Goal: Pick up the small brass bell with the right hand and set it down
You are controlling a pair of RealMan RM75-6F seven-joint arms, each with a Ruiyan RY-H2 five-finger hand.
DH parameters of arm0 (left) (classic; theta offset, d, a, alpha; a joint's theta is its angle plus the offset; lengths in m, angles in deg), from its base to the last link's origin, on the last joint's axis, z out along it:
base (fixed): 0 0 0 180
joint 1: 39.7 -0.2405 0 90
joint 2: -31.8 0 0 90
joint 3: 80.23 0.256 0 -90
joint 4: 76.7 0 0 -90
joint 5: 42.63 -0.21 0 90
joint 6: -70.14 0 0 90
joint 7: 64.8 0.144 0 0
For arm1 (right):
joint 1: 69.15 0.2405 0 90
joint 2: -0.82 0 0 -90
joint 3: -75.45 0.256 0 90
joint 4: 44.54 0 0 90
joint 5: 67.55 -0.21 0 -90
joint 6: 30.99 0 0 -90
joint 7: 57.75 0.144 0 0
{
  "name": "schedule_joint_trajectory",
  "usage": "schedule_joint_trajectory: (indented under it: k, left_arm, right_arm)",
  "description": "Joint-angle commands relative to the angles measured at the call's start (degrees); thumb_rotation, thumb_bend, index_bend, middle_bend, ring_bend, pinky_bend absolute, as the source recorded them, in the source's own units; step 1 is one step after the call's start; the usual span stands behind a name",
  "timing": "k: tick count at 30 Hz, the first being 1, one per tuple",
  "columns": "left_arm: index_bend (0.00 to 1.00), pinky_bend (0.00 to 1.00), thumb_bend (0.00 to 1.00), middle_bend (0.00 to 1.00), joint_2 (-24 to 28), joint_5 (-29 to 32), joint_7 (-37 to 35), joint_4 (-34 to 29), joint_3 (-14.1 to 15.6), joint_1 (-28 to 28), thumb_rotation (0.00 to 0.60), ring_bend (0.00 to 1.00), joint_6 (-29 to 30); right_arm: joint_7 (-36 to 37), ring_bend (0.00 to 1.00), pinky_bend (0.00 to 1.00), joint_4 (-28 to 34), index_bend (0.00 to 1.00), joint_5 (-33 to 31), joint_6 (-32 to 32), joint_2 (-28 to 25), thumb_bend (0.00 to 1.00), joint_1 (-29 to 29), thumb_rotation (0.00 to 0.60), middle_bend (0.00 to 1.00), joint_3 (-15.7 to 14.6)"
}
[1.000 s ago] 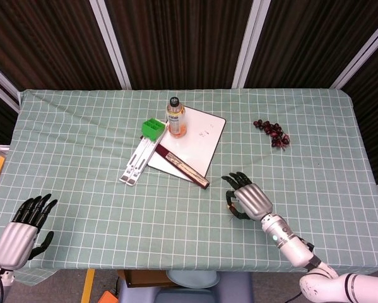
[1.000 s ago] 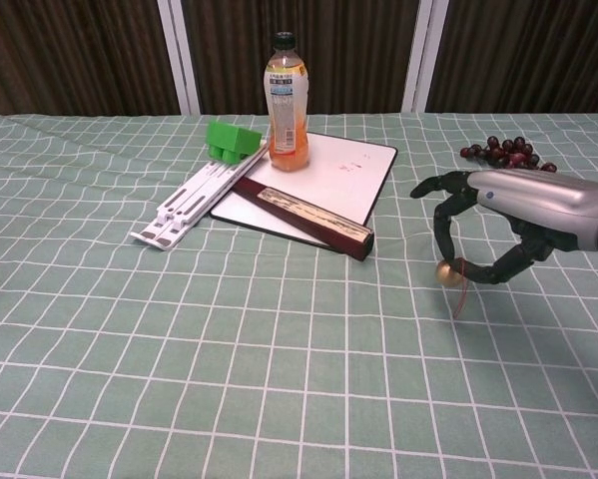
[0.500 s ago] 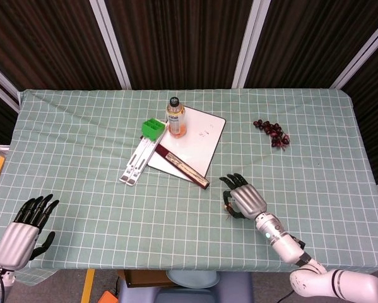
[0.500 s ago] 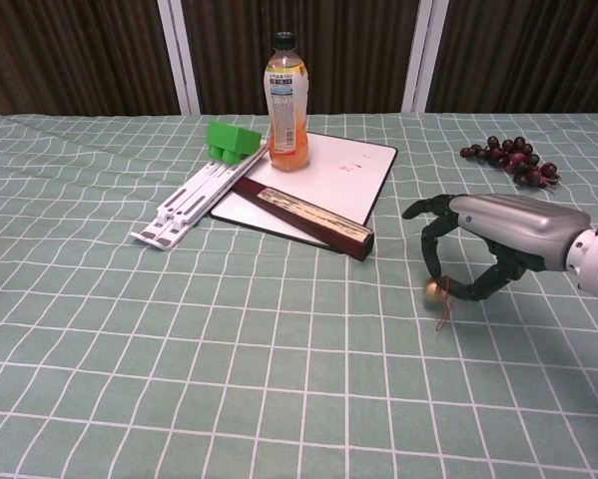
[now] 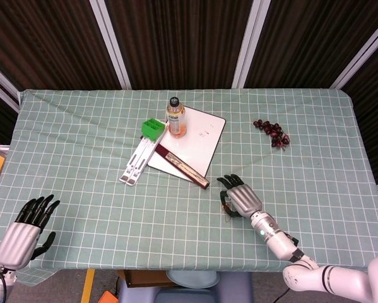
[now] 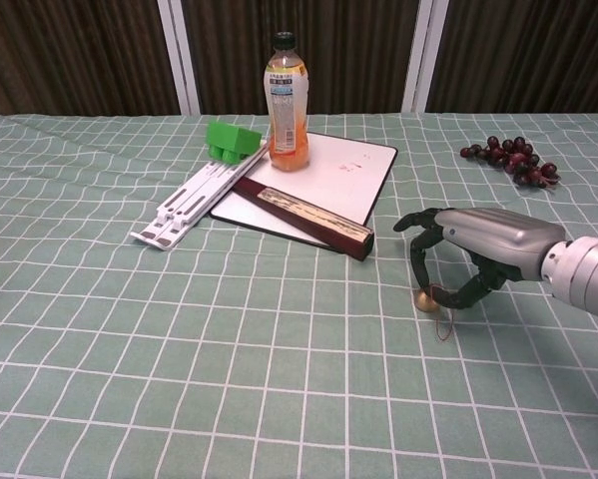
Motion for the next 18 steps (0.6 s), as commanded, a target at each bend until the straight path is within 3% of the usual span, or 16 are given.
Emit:
schedule_joint_trajectory:
  k: [1,5,11,16,18]
  left_arm:
    - [0.0,0.1,0.44,0.0,-0.02,0.05,0.0,-0.02,0.04,0.08,0.6,0.0,-0.24]
    - [0.0,0.1,0.44,0.0,-0.01,-0.01,-0.05,-0.09,0.04,0.07,0.6,0.0,-0.16]
    - [0.0,0.1,0.44,0.0,0.09,-0.03,-0.19,-0.13,-0.01,-0.02,0.6,0.0,0.12]
    - [0.0,0.1,0.44,0.0,0.22,0.03,-0.45,-0.11,-0.15,-0.14,0.6,0.0,0.51]
    - [0.0,0.1,0.44,0.0,0.22,-0.12,-0.64,-0.03,-0.26,-0.23,0.6,0.0,0.97]
  right_arm:
    - [-0.23,0.0,0.0,0.41,0.52,-0.07,0.17,-0.44,0.57,0.01,0.6,0.17,-0.2]
    - [-0.44,0.0,0.0,1.88,0.32,0.58,-0.44,-1.66,0.57,-0.28,0.6,0.11,-0.58]
    - [-0.24,0.0,0.0,6.92,0.15,3.93,-4.54,-5.68,0.57,-2.14,0.6,0.05,-1.77]
    - [-2.23,0.0,0.0,14.21,0.01,8.58,-14.11,-12.41,0.57,-7.28,0.6,0.0,-4.11]
    - [-2.87,0.0,0.0,17.39,0.0,12.21,-20.99,-16.15,0.55,-11.63,0.6,0.0,-6.75]
